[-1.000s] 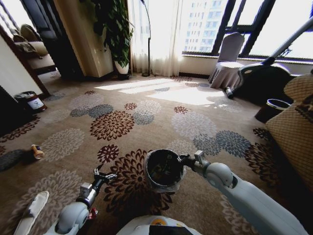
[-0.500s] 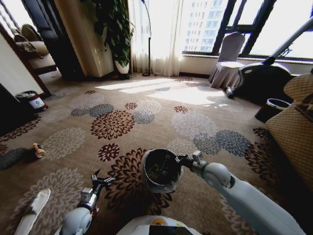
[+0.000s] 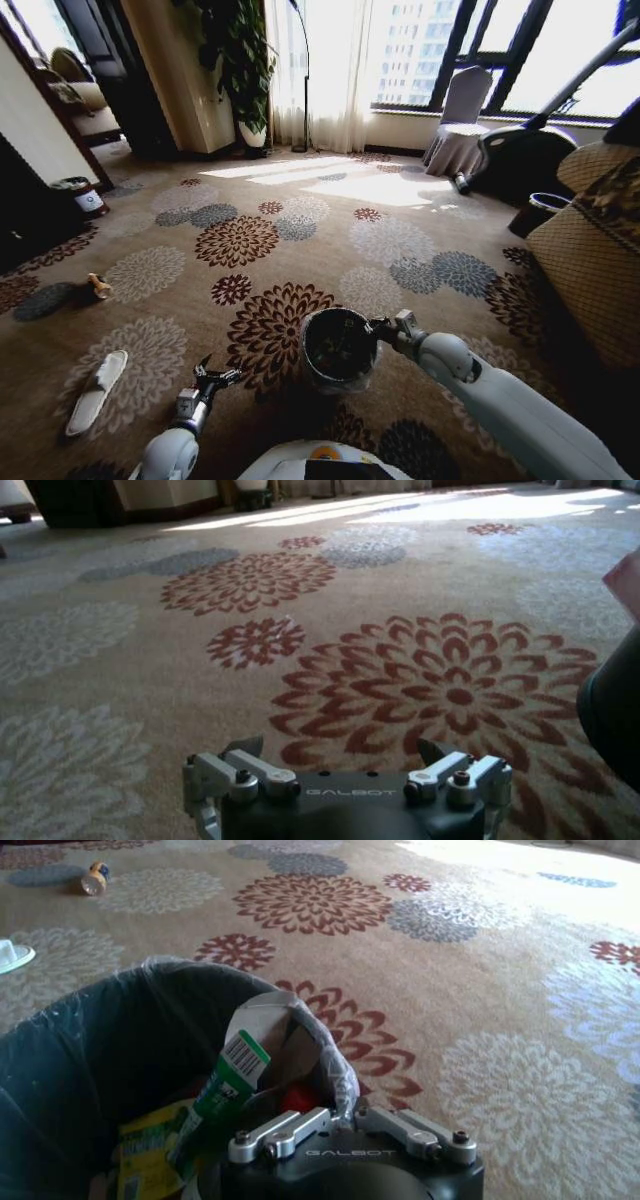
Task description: Pick up the trash from the ground and place it into the trash bin.
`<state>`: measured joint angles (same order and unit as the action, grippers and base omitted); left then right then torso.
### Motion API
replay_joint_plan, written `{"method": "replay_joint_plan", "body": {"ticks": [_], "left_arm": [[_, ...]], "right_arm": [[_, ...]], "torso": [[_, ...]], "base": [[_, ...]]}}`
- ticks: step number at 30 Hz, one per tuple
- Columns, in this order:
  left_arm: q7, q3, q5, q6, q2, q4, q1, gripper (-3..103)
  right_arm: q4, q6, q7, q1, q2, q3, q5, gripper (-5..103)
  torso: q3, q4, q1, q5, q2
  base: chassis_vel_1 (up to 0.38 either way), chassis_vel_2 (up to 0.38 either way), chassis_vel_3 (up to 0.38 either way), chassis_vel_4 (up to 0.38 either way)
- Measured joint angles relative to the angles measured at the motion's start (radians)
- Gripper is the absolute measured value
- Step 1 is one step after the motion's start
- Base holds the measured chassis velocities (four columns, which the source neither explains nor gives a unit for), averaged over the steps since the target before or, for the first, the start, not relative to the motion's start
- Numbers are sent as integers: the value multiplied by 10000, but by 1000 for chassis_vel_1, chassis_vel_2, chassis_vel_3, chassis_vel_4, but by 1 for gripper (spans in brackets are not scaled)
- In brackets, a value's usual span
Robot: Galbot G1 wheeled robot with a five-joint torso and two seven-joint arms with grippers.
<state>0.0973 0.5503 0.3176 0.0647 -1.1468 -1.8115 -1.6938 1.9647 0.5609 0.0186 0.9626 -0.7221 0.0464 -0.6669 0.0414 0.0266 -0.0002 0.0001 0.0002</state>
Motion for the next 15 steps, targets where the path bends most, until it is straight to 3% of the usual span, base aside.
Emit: {"method": "replay_joint_plan", "body": {"ticks": [3,6,9,12,15], "left_arm": [[171,-66,-7,209,-51,78,54,100],[445,-93,215,920,-97,125,142,100],[505,-82,385,1182,-76,335,254,100],[515,-46,537,1247,25,639,391,100],[148,57,783,1290,195,819,453,100]], "right_arm": [[0,-41,3,8,2,-43,-12,1],[-68,-139,-2,3,9,-77,-13,1],[-83,-155,-5,-53,25,-73,-24,1],[-81,-168,-3,-92,-3,-123,-96,1],[-40,-208,0,-65,-7,-256,-133,1]], "torso": [[0,-1,0,-1,0],[6,-1,2,1,-1],[7,1,3,1,-1],[7,6,3,-1,-2],[4,3,2,0,-1]], "base": [[111,-60,-84,99],[10,40,48,18],[0,81,81,-10],[23,57,72,35],[0,0,0,0]]}}
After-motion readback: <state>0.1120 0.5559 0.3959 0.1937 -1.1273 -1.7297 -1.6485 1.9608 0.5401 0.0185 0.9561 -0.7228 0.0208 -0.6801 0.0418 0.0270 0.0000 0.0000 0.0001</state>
